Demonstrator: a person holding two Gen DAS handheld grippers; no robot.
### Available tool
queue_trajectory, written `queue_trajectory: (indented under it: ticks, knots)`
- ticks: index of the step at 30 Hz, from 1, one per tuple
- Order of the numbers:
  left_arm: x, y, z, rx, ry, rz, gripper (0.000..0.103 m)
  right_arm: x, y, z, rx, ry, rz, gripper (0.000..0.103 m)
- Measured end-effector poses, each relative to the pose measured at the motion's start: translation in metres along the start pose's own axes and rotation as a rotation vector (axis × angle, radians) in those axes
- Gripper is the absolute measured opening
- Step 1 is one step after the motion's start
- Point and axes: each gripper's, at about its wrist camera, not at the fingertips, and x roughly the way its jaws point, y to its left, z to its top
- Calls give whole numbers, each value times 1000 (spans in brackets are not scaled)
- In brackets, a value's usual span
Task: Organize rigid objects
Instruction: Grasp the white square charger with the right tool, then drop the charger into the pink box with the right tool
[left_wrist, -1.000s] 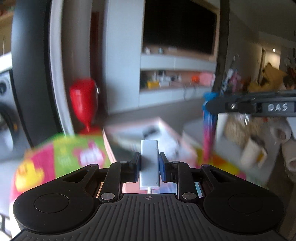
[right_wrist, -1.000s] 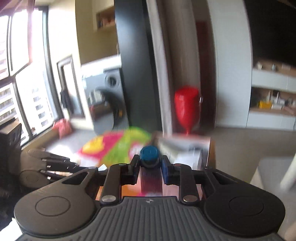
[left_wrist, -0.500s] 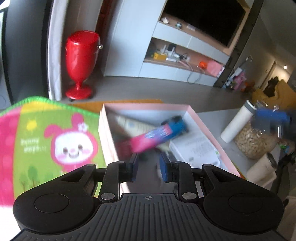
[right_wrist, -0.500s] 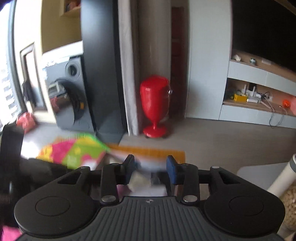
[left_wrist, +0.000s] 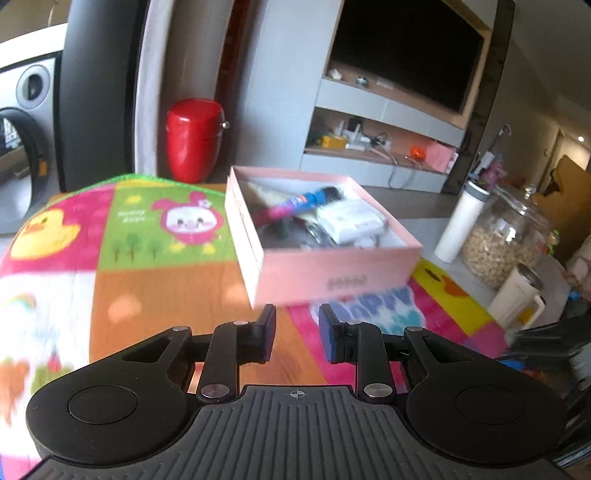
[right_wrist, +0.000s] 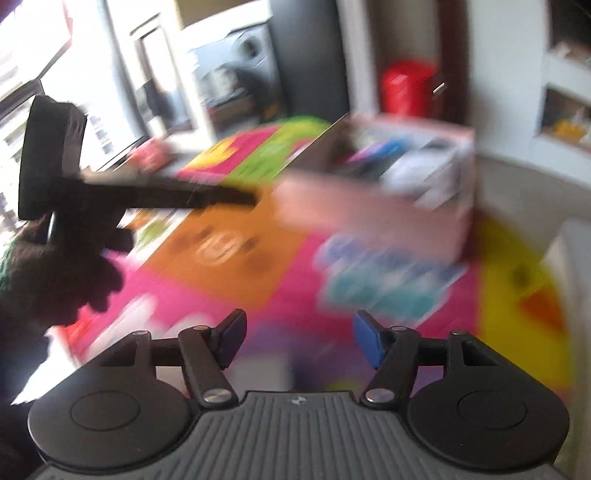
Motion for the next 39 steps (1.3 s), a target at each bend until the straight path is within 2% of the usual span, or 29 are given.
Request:
queue_trajectory:
  ticks: [2, 4, 6, 9, 11, 13, 17, 21, 25, 28, 29, 31, 34, 39]
  knots:
    - [-8, -5, -12, 5, 16, -7, 28, 8, 23, -15, -98, 6, -68, 64]
    - [-10, -5, -22, 21, 32, -9, 28, 17, 35, -24, -142, 10, -94, 64]
    - [-7, -3, -29, 21, 51, -6, 28, 22, 32, -22, -126, 28, -68, 64]
    - [-5, 7, -38, -35, 88, -4, 28, 35, 32, -24, -104, 68, -61, 64]
    - [-5, 10, -38, -42, 88, 13, 28, 32, 33, -26, -116, 53, -78, 59]
    - [-8, 10, -36, -40, 77, 19, 28, 26, 35, -28, -132, 42, -111, 59]
    - [-8, 15, -32, -53, 70, 27, 28, 9, 30, -15, -132, -2, -98, 59]
    - [2, 19, -30, -66, 86, 31, 28, -14, 24, 26, -131, -88, -141, 59]
    - [3, 18, -26, -53, 71, 18, 28, -31, 10, 97, -92, -228, -185, 59]
    - [3, 19, -23, -35, 66, 23, 28, -30, -5, 151, -37, -333, -252, 60]
    - [4, 20, -22, -32, 64, 34, 28, -25, -11, 168, -19, -355, -276, 61]
    - [6, 25, -22, -29, 58, 68, 28, -11, -18, 188, 15, -339, -329, 63]
    - [8, 32, -23, -30, 48, 129, 28, 1, -17, 181, 21, -329, -399, 63]
    - [23, 36, -30, -48, 92, 165, 28, 12, -6, 102, 8, -301, -429, 65]
